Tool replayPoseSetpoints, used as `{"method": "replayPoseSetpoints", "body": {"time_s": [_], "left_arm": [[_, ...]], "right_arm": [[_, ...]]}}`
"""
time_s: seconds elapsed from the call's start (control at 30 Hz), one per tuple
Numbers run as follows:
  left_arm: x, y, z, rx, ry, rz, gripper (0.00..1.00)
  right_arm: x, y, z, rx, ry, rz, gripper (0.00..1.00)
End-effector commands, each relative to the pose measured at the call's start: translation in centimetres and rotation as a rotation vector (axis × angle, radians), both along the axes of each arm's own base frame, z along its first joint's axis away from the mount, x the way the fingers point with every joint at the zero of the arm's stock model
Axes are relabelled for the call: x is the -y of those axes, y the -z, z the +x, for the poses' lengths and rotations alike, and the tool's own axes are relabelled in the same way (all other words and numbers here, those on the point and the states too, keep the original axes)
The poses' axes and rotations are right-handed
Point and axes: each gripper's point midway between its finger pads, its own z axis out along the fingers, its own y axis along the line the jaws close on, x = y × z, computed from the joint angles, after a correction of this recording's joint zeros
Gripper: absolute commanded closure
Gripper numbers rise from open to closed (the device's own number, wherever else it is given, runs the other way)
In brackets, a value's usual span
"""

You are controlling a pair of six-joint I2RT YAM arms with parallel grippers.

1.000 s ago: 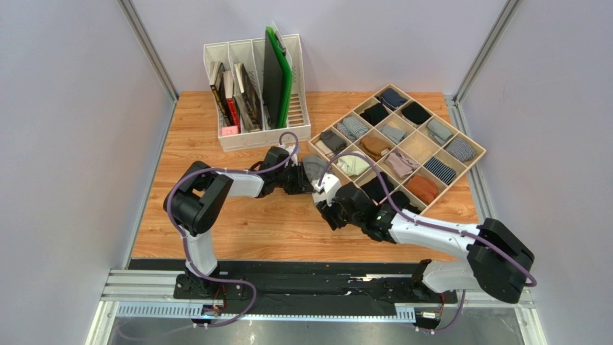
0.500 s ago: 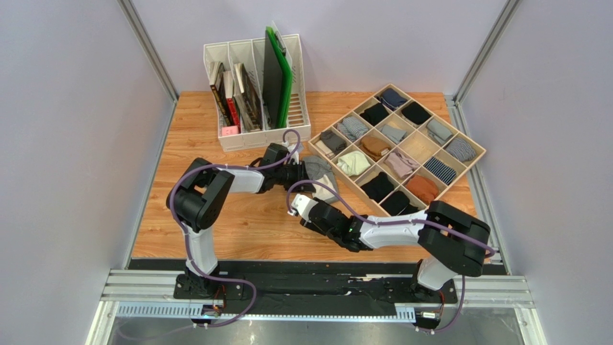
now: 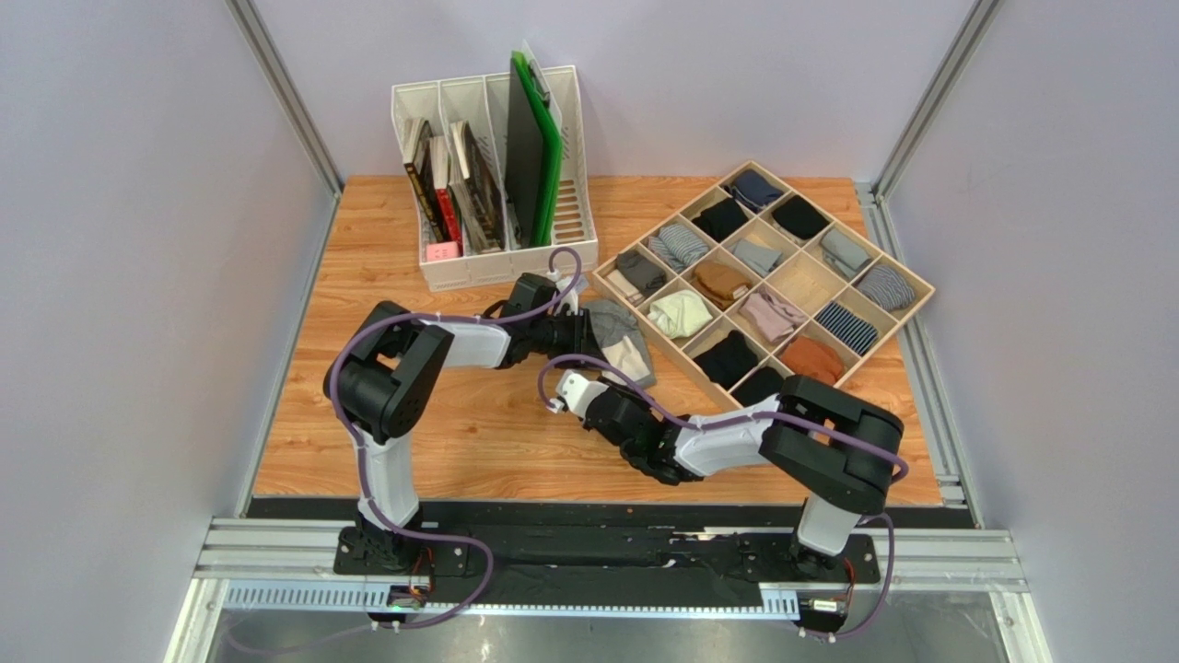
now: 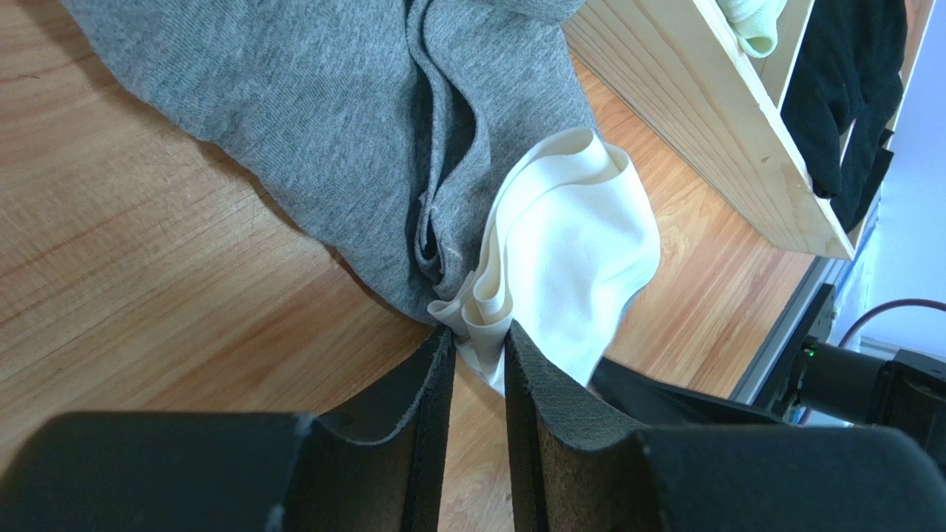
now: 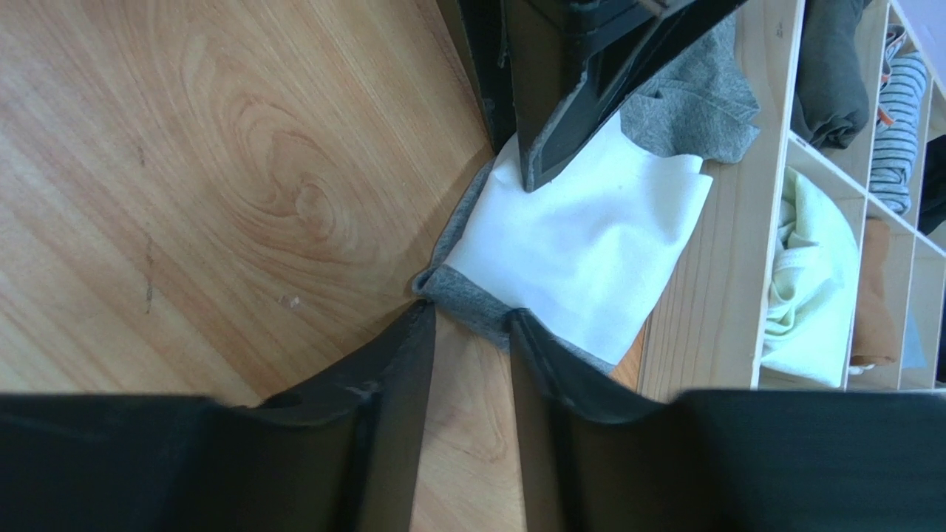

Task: Roll the underwear
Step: Roll the underwear to the center of the board.

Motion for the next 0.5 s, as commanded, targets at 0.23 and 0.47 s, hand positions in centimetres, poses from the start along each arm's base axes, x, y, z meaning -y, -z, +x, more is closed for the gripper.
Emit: {"method": "replayPoseSetpoints", "body": {"time_s": [0.23, 0.47], "left_arm": [[-1.9, 4.0, -1.6, -0.084, 0.011, 0.131, 0.69], [-2.4, 4.4, -2.2, -0.091, 0.014, 0.15, 0.67]], "right_arm": [[-1.2, -1.0, 1.4, 0.031, -0.017, 0.015, 0.96], [-1.9, -3.0, 0.2, -0.032, -0.054, 0.059, 1.0]]}}
